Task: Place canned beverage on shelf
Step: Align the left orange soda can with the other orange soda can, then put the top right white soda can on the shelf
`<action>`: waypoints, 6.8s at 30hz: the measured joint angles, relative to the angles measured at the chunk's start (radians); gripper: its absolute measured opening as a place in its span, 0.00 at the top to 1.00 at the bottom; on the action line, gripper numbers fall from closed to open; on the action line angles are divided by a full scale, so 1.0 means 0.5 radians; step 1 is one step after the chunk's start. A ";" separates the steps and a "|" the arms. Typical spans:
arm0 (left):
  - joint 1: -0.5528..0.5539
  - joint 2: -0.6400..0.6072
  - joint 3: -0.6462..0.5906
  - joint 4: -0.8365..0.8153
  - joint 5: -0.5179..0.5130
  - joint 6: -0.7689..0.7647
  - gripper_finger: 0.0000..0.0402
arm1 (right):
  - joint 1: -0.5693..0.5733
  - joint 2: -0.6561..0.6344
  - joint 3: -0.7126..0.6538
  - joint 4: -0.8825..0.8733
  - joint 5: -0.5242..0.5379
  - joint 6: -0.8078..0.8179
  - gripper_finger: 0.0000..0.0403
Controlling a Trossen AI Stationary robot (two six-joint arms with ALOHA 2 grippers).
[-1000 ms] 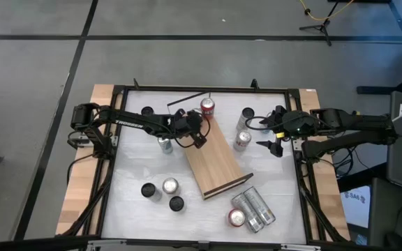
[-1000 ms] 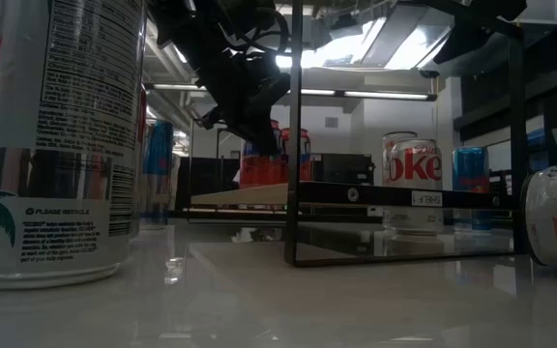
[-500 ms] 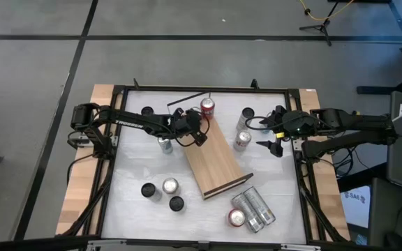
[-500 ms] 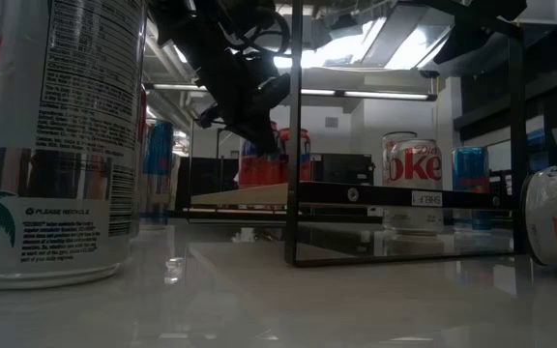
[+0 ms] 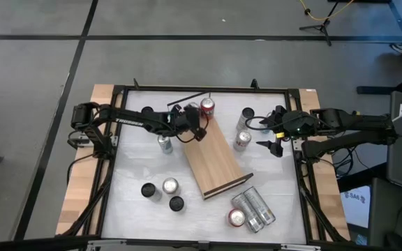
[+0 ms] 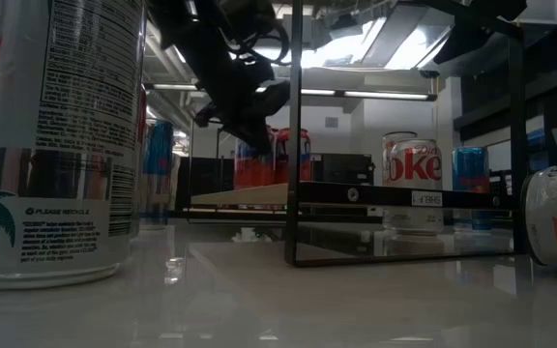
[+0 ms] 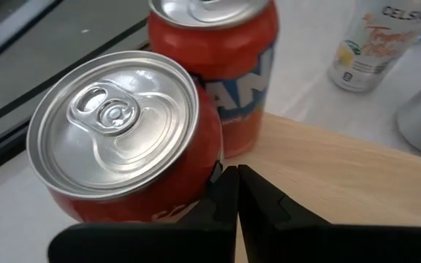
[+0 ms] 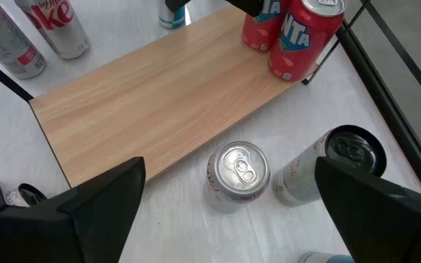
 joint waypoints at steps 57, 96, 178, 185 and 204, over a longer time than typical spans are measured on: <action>-0.434 -0.309 0.000 0.122 0.996 0.006 1.00 | 0.000 0.001 0.000 0.316 -0.748 0.009 0.03; -0.407 -0.307 0.000 0.169 0.814 0.163 0.52 | -0.395 0.671 0.000 0.034 -0.051 0.536 0.03; -0.417 -0.307 0.000 0.166 0.787 0.159 0.52 | 0.079 0.994 -0.602 -0.053 -0.472 -0.592 0.18; -0.417 -0.307 0.000 0.166 0.787 0.160 0.52 | 0.079 0.993 -0.601 -0.050 -0.474 -0.394 0.25; -0.417 -0.307 0.000 0.488 0.787 0.264 0.52 | 0.078 0.993 -0.601 0.257 -0.449 0.046 0.24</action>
